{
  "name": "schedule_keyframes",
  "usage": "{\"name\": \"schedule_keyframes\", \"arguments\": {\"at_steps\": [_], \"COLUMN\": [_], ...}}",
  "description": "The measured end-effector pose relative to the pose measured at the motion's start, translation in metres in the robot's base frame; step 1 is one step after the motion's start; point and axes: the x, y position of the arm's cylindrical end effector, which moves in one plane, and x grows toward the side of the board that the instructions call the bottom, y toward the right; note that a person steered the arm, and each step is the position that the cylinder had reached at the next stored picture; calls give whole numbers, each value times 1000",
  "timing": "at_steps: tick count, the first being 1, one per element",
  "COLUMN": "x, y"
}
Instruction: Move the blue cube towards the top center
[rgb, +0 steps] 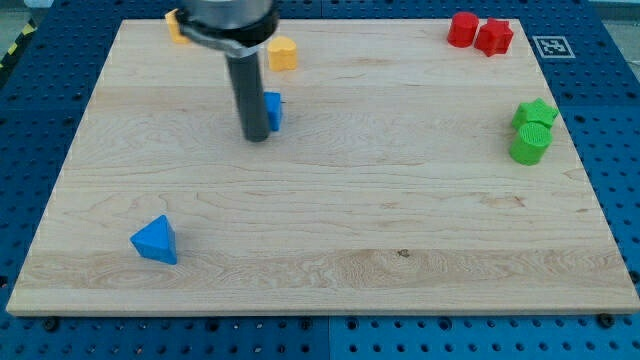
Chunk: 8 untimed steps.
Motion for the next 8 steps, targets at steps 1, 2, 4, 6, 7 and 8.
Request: {"name": "schedule_keyframes", "arguments": {"at_steps": [1, 2, 4, 6, 7, 8], "x": [-16, -16, -17, -58, -48, -44], "y": [23, 27, -15, -40, -10, 33]}}
